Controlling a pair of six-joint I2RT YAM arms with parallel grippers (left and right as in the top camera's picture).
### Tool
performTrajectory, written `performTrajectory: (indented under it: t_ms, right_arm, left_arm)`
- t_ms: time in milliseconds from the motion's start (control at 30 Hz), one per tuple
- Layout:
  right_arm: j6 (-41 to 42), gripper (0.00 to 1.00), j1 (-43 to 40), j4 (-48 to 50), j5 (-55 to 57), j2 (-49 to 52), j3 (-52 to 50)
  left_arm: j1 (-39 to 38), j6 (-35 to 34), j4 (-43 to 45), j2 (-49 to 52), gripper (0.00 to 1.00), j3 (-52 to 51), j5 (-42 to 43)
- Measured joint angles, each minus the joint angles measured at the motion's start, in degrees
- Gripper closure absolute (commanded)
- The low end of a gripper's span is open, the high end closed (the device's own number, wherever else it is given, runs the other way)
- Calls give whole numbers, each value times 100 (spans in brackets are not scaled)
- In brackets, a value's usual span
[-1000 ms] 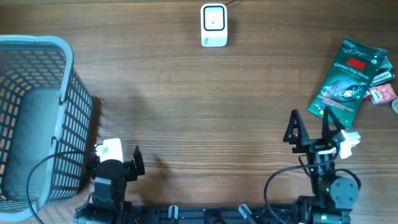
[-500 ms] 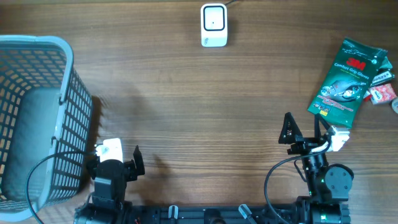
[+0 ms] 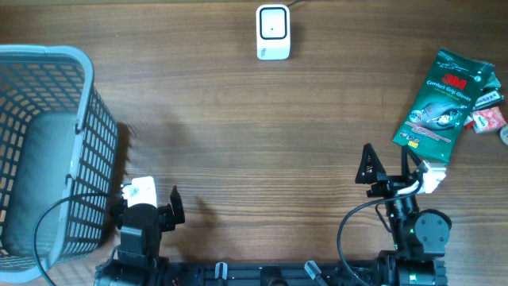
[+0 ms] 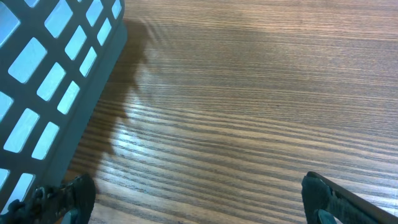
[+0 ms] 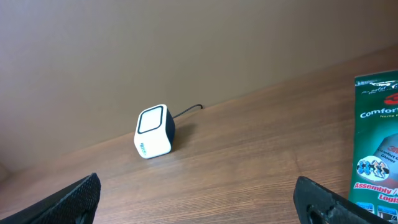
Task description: Scan the item barcode
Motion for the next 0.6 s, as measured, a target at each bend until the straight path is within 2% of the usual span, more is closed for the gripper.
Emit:
performTrajectory:
  t_ms: [600]
  right_arm:
    - [2, 0, 0, 0, 0, 0, 0]
  left_arm:
    - [114, 0, 0, 0, 0, 0, 2]
